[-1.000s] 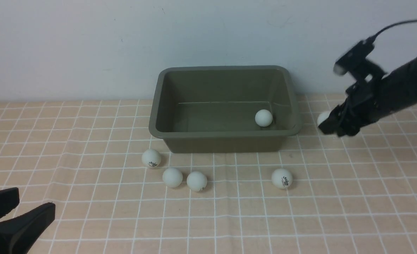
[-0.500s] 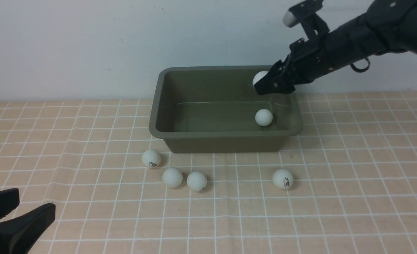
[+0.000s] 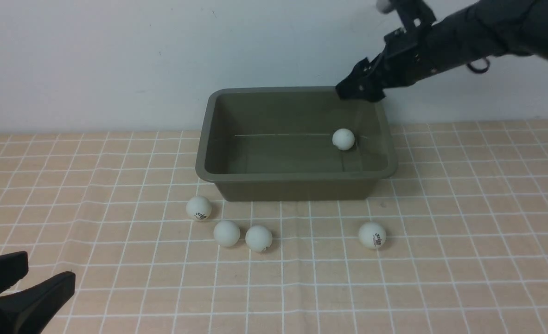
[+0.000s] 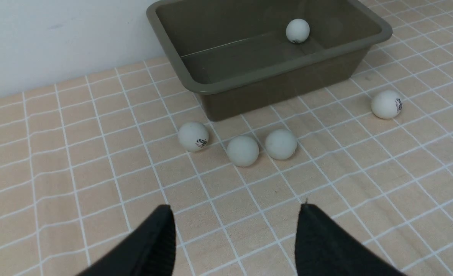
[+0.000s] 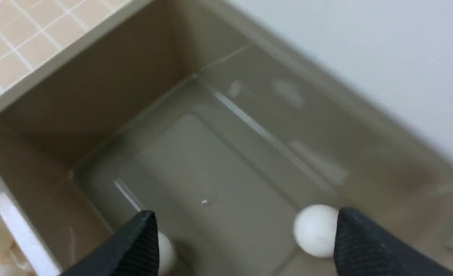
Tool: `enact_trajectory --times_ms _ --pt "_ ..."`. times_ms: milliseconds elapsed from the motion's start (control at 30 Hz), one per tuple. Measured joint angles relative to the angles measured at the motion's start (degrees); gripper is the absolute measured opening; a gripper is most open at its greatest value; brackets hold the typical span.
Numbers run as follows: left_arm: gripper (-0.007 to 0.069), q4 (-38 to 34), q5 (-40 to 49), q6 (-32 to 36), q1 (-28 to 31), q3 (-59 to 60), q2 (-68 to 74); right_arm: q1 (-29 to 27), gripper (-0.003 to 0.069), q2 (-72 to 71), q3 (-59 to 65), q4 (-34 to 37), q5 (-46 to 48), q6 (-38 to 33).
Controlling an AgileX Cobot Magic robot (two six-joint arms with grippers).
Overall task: Put the table tennis balls into the box on the light coffee tablecloth.
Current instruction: 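Release the ping pong ball into the bin and lift the gripper away, then reach for and grasp a ping pong ball on the table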
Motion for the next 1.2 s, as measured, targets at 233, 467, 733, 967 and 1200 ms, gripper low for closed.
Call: enact_trajectory --times_ms 233,467,733,967,1200 --pt "0.0351 0.2 -0.2 0.4 0.0 -2.0 7.2 -0.1 0.0537 -12.1 0.2 -9.2 8.1 7.1" --pt "0.0351 0.7 -0.6 2.1 0.0 -9.3 13.9 0.1 0.0536 -18.5 8.6 -13.0 11.7 14.6" --pt "0.0351 1.2 -0.6 2.7 0.0 -11.7 16.1 2.1 0.0536 -25.9 24.6 -13.0 9.5 17.9" --pt "0.0351 1.4 -0.1 3.1 0.0 -11.7 16.1 7.1 0.0536 -26.3 36.3 -14.8 3.4 20.3" --pt "0.0351 1.5 0.7 3.1 0.0 -11.7 16.1 10.9 0.0536 -23.8 38.9 -24.1 -2.0 29.2"
